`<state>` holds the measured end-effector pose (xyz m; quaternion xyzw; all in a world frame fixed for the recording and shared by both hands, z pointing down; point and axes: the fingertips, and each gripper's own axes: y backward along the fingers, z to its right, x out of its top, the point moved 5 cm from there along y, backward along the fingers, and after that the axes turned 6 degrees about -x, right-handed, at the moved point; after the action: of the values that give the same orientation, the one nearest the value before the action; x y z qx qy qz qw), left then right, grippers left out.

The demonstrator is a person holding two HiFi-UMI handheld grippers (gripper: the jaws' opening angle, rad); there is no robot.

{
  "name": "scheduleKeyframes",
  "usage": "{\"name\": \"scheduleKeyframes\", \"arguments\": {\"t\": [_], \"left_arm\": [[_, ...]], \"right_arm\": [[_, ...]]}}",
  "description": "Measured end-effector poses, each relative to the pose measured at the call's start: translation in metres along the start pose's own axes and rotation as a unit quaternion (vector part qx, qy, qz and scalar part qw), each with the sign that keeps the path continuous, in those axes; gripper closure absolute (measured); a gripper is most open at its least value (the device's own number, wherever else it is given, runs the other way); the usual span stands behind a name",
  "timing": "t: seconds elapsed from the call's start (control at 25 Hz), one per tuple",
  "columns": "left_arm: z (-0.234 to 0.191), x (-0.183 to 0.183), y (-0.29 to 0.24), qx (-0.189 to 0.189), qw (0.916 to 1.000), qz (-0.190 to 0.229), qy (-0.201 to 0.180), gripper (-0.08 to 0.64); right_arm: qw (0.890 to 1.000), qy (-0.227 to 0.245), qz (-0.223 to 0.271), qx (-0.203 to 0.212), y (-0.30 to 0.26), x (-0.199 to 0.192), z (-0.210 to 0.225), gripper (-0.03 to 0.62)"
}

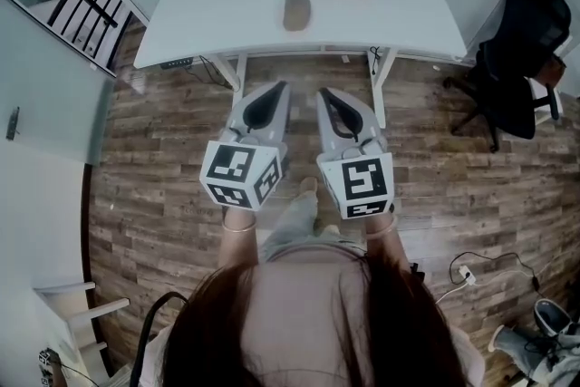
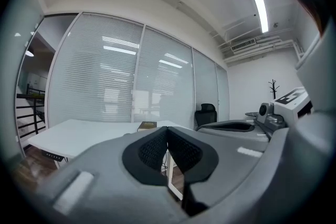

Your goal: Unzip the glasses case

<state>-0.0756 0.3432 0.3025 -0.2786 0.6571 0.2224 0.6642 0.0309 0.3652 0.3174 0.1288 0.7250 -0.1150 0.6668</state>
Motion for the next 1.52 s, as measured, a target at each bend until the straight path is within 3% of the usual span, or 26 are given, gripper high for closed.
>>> {"name": "scheduleKeyframes", "arguments": {"t": [0.72,1.16,1.52], "left_arm": [[-0.086,-0.002,-0.075,-0.017,0.9995,-0.011,0.023,0.557],[-0.150,-0.002,-0.109,-0.041,0.9978,-0.007,0.052,0.557],[-0.182,-0.017,-0.143,-0.057,0.9946,-0.018,0.084,0.555]], "right_arm": [[1.000,-0.011,-0.020,-0.007,-0.103,-0.010,0.032,0.589],[0.999,0.019,-0.022,-0.039,-0.173,-0.004,0.037,0.589],[0.997,0.004,-0.035,-0.062,-0.205,-0.017,0.054,0.589]]}}
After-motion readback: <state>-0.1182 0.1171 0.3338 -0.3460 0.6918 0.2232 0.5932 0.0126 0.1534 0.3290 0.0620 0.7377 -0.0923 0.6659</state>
